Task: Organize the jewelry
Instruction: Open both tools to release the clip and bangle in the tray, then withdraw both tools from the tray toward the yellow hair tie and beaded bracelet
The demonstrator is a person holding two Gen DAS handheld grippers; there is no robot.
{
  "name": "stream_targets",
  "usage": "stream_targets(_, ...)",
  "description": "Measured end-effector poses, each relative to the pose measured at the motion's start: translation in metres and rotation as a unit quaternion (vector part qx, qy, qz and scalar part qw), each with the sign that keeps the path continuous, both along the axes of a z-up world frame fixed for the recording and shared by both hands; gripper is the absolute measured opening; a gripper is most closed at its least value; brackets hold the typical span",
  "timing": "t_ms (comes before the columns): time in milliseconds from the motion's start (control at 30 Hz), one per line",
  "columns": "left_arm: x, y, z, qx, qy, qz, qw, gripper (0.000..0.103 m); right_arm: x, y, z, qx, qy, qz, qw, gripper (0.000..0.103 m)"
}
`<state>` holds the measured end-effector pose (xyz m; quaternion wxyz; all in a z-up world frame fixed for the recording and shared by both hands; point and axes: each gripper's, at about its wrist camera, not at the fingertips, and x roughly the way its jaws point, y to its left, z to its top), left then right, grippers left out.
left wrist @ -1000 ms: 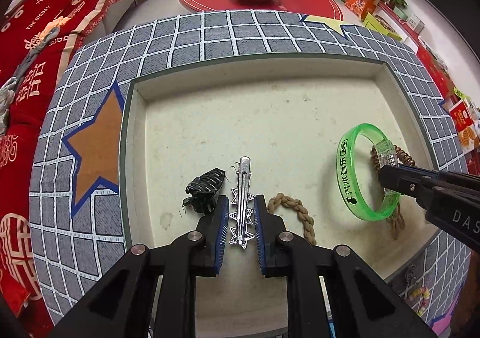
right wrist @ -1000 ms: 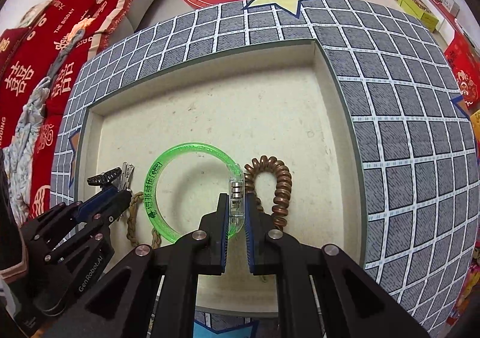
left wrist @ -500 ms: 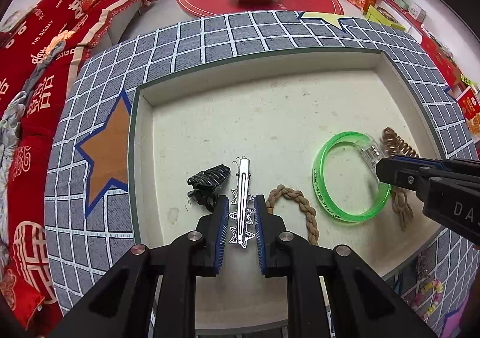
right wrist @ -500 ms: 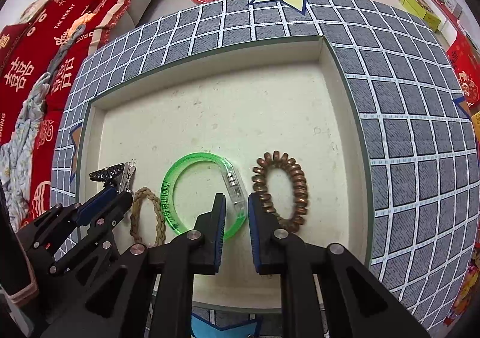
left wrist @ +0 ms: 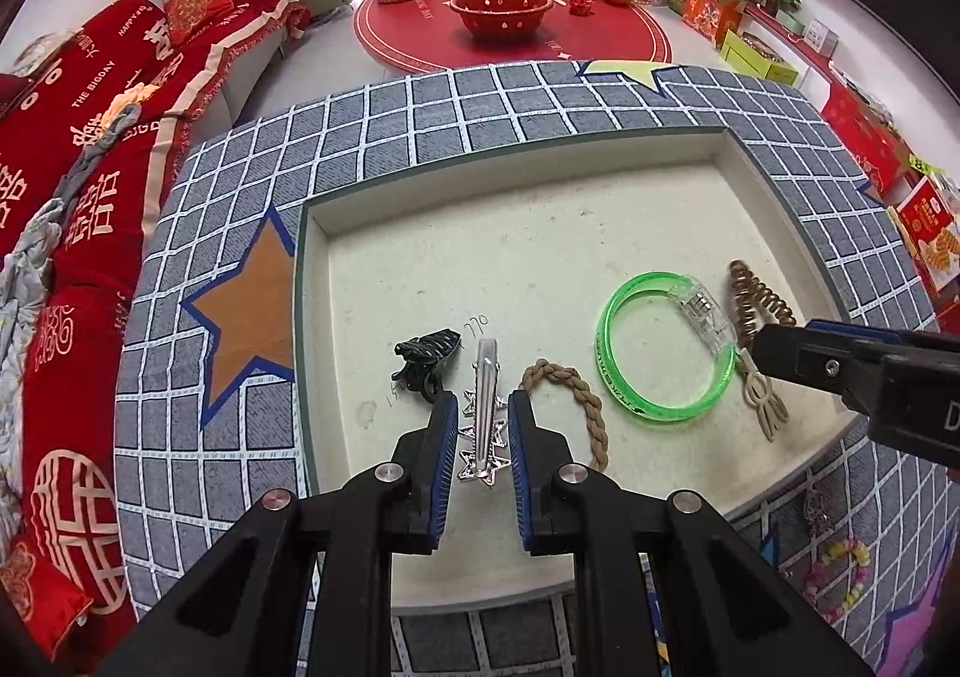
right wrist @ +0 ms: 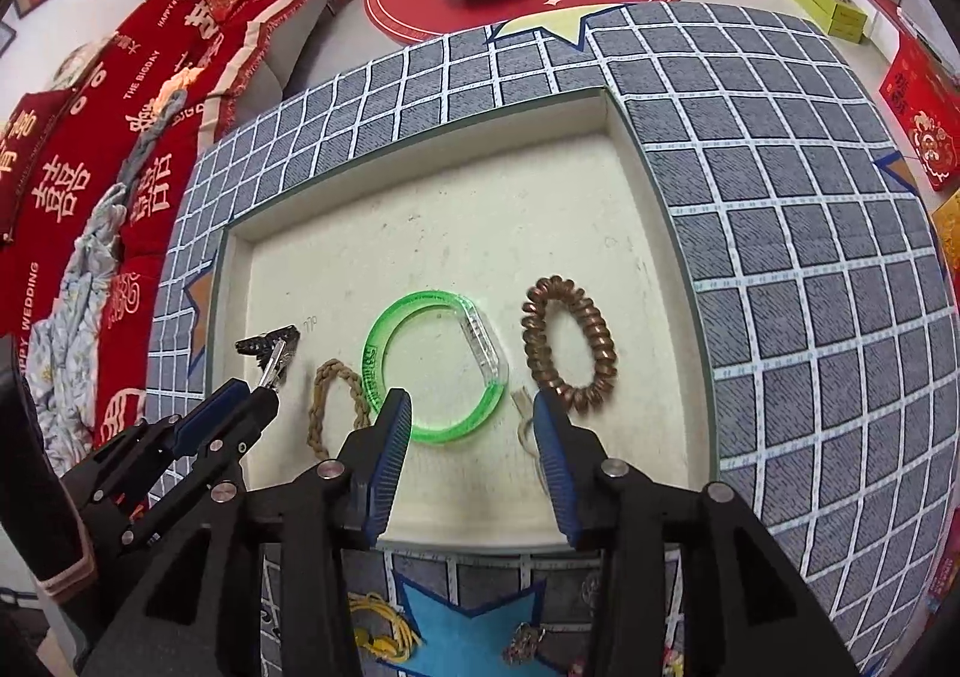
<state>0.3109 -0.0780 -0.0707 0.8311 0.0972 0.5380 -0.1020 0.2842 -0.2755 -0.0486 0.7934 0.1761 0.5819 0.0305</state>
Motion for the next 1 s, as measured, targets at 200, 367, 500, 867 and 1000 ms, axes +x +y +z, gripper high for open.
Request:
stream_targets(200,-0.013,0.014,0.012,-0.009,-0.01,0.014,0.9998,0.103,-0.024,-0.001,0.01,0.012,-0.007,-0.017,1.0,0.051)
stream_targets(367,-0.028,0.024,0.022,-0.017,-0.018,0.02,0.9995,0.103,-0.043,0.004,0.018,0.016,-0.013,-0.022,1.0,0.058)
stream_targets(500,-0.046,0.037,0.027,-0.015,-0.018,0.025,0.9994,0.103,-0.064,0.006,0.022,0.026,-0.015,-0.031,0.999,0.069)
stream_targets(867,-0.098,0.065,0.024,-0.033,0.032,0.029,0.9985,0.103,-0.126,0.011,0.022,0.036,-0.009,-0.048,0.998,0.102)
stream_targets(1000,-0.118,0.067,0.029,-0.04,0.042,0.026,0.998,0.103,-0.147,0.013,0.023,0.031,-0.011,-0.054,0.998,0.103)
